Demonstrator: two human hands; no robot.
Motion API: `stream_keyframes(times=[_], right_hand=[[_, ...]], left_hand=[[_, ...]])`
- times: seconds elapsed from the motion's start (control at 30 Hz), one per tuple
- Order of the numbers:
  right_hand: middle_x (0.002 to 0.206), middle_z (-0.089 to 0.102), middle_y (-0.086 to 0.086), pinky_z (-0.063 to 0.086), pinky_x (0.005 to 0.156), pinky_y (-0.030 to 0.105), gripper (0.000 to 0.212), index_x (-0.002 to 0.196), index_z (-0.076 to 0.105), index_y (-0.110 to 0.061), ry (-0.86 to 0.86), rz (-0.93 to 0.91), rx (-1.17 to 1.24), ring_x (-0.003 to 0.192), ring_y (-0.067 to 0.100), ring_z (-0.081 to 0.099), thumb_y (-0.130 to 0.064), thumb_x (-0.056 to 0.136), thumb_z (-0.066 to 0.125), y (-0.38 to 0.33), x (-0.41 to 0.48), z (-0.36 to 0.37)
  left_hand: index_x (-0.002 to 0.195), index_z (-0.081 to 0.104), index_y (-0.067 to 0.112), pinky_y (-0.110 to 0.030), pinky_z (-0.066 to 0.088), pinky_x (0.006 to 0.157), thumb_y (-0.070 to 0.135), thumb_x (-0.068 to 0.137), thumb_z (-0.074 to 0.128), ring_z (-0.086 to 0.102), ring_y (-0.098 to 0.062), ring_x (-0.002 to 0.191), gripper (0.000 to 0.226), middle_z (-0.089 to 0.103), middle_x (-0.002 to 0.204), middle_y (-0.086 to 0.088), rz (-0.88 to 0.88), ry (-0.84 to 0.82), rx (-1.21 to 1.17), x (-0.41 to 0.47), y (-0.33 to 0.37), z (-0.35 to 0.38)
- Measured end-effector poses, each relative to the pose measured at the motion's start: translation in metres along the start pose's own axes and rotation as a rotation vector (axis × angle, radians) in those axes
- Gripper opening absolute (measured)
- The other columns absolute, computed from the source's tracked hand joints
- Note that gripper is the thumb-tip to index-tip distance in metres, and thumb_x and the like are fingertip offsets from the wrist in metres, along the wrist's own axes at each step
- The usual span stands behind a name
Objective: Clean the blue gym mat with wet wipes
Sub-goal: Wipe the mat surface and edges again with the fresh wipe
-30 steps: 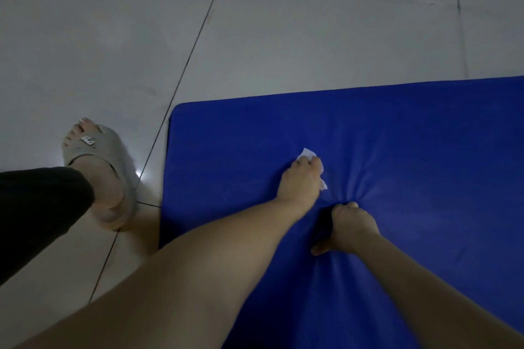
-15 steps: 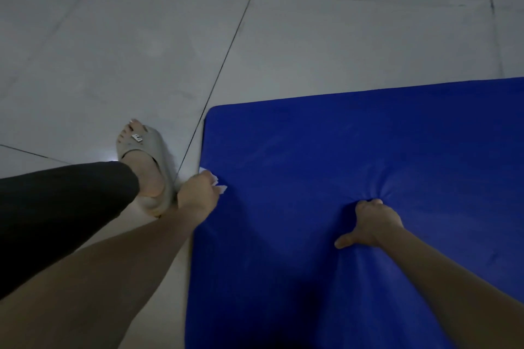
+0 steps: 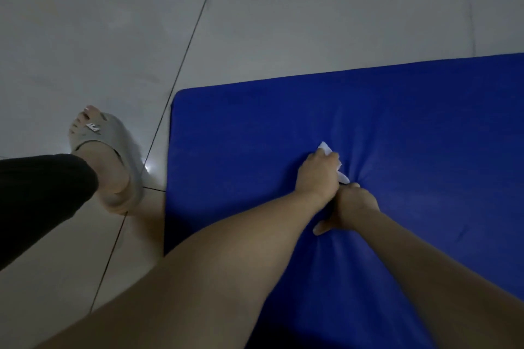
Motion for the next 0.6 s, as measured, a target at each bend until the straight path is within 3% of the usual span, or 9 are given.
stream_keyframes(times=[0.1, 0.2, 0.33, 0.47, 0.6], right_hand=[[0.123, 0.05, 0.008, 0.048, 0.076, 0.034, 0.111, 0.132, 0.051, -0.025, 0.003, 0.014, -0.004, 0.1, 0.02, 0.053, -0.08, 0.041, 0.083, 0.001, -0.002, -0.003], [0.124, 0.046, 0.007, 0.046, 0.073, 0.032, 0.118, 0.13, 0.048, -0.018, -0.012, 0.02, -0.003, 0.094, 0.02, 0.049, -0.086, 0.039, 0.078, 0.003, -0.005, -0.001], [0.135, 0.042, 0.011, 0.052, 0.084, 0.037, 0.124, 0.138, 0.041, -0.014, -0.009, 0.008, -0.003, 0.116, 0.026, 0.054, -0.087, 0.044, 0.076, 0.004, -0.01, 0.0], [0.137, 0.042, 0.012, 0.052, 0.086, 0.038, 0.123, 0.14, 0.04, -0.013, -0.012, -0.005, 0.009, 0.119, 0.027, 0.054, -0.085, 0.047, 0.078, 0.003, -0.013, -0.002], [0.137, 0.042, 0.012, 0.053, 0.088, 0.039, 0.123, 0.14, 0.04, -0.013, -0.01, -0.002, 0.006, 0.12, 0.027, 0.053, -0.085, 0.048, 0.077, 0.003, -0.012, -0.003]], left_hand=[[0.102, 0.06, 0.007, -0.038, 0.047, 0.077, 0.028, 0.097, 0.063, 0.055, -0.024, 0.096, 0.021, 0.056, 0.114, -0.007, 0.086, -0.072, 0.037, -0.006, -0.023, -0.011], [0.094, 0.056, 0.009, -0.04, 0.051, 0.077, 0.036, 0.094, 0.069, 0.053, -0.018, 0.086, 0.03, 0.055, 0.104, 0.0, 0.034, -0.063, 0.076, -0.032, -0.074, -0.036], [0.087, 0.054, 0.011, -0.037, 0.053, 0.075, 0.034, 0.094, 0.071, 0.063, -0.022, 0.086, 0.029, 0.063, 0.102, -0.002, -0.175, 0.018, 0.151, -0.085, -0.159, -0.076], [0.078, 0.045, 0.015, -0.04, 0.054, 0.078, 0.032, 0.098, 0.066, 0.066, -0.026, 0.082, 0.033, 0.065, 0.09, -0.006, -0.442, 0.064, 0.117, -0.144, -0.237, -0.111], [0.092, 0.059, 0.007, -0.038, 0.052, 0.077, 0.037, 0.099, 0.063, 0.067, -0.028, 0.089, 0.031, 0.07, 0.096, -0.013, -0.661, 0.2, 0.037, -0.173, -0.262, -0.121]])
Point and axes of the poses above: each hand's wrist, its own x-axis towards the middle knuckle, its own z-axis out of the palm, y = z × x, the point moved 9 cm from there along x, towards the middle knuckle
